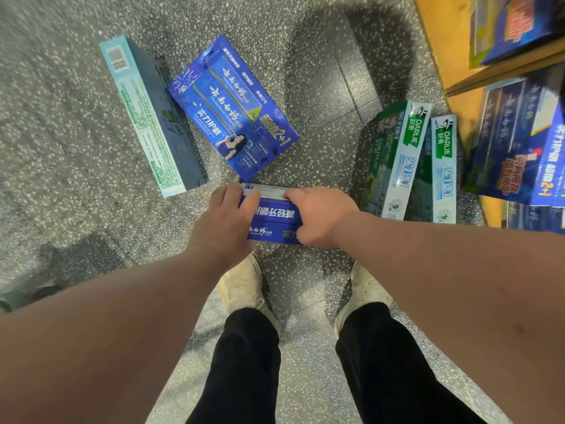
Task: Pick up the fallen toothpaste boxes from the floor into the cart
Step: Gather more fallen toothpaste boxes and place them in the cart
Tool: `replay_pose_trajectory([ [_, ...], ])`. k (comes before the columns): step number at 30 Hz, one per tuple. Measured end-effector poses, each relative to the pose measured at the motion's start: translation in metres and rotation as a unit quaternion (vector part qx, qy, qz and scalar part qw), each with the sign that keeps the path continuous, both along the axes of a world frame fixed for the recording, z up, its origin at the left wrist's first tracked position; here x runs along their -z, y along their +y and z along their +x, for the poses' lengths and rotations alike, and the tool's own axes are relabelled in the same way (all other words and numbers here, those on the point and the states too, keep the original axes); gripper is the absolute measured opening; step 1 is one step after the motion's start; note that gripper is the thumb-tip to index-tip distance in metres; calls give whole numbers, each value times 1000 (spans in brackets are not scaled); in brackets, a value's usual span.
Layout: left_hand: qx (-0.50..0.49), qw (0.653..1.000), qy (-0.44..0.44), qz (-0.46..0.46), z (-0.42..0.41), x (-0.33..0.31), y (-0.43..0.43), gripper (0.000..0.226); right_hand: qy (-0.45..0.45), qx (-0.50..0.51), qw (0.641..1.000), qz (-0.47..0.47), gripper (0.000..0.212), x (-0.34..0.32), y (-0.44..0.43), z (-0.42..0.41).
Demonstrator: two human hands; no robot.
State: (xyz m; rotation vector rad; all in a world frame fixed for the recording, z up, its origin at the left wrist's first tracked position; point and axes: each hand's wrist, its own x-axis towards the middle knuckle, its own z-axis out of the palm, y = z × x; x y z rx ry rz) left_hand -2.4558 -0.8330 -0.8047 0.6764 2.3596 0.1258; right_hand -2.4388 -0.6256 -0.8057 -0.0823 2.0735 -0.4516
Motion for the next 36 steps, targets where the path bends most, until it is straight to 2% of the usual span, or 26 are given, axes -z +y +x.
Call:
replay_pose_trajectory([
  [2, 17, 1000, 11, -6, -6, 2, 2, 87, 28, -14, 1000, 5, 88, -1, 3, 7],
  [5, 73, 995, 25, -61, -14, 3, 9, 98, 67, -39, 996, 41, 120, -1, 2, 18],
  [8, 146, 983, 63, -87, -10, 5, 21, 105, 95, -64, 989, 90, 132, 5, -2, 26],
  [13, 160, 980, 52, -108, -1, 12, 36, 102, 122, -30, 978, 167, 106, 3, -9, 36],
  [16, 158, 981, 43, -107, -4, 10, 41, 88, 121, -9, 978, 170, 89, 2, -7, 44],
  [21, 167, 980, 71, -79, -2, 14, 38, 68, 133, -35, 977, 164, 83, 6, -6, 46],
  [27, 166, 978, 35, -121, -7, 6, 44, 69, 131, -44, 982, 132, 76, 2, 0, 42],
  [32, 148, 982, 49, -103, -14, -39, 42, 51, 137, -53, 983, 111, 67, -47, 10, 25],
  [36, 136, 988, 27, -63, -42, -132, 39, 49, 158, -70, 978, 114, 66, -136, 15, -3],
])
